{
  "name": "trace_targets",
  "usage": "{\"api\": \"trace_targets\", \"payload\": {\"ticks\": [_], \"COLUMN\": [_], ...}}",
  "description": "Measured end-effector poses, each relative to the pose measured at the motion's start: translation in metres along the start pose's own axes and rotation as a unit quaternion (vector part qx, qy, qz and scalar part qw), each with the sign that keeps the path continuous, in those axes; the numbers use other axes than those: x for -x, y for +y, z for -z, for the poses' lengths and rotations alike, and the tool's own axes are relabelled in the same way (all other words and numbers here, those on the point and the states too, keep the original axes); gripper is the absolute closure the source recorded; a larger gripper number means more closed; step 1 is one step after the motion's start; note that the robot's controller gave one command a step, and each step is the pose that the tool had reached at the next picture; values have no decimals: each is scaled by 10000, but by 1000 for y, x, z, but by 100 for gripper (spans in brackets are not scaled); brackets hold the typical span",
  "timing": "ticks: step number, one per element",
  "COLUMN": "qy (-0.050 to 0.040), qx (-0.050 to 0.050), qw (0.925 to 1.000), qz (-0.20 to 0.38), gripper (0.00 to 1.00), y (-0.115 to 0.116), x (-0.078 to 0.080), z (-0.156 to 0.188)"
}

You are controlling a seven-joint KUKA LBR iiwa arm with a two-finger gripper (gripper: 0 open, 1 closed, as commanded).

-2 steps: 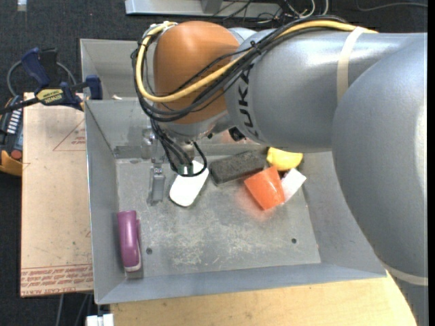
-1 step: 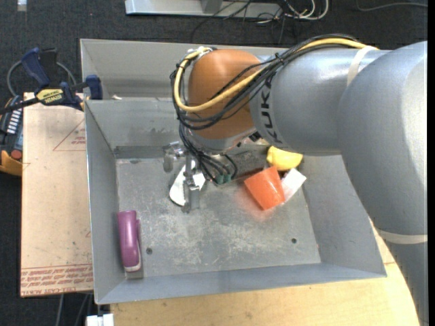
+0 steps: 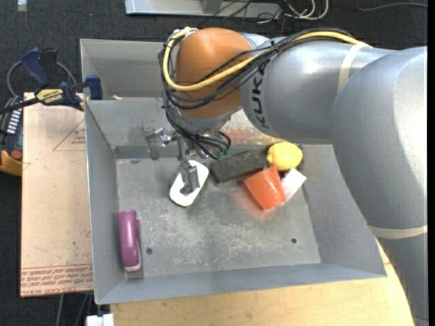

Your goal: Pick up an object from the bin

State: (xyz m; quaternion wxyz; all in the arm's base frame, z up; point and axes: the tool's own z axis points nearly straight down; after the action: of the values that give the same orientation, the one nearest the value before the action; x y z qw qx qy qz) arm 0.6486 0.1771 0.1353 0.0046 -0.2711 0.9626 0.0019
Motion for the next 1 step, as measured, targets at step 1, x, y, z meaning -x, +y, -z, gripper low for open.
{"api": "trace_targets", "payload": {"ticks": [1], "qy": [38], "qx": [-3], "qw": [9994], "qz": [-351], "gripper": [0], "y": [-54], "x": [-33], "z": [-8]}}
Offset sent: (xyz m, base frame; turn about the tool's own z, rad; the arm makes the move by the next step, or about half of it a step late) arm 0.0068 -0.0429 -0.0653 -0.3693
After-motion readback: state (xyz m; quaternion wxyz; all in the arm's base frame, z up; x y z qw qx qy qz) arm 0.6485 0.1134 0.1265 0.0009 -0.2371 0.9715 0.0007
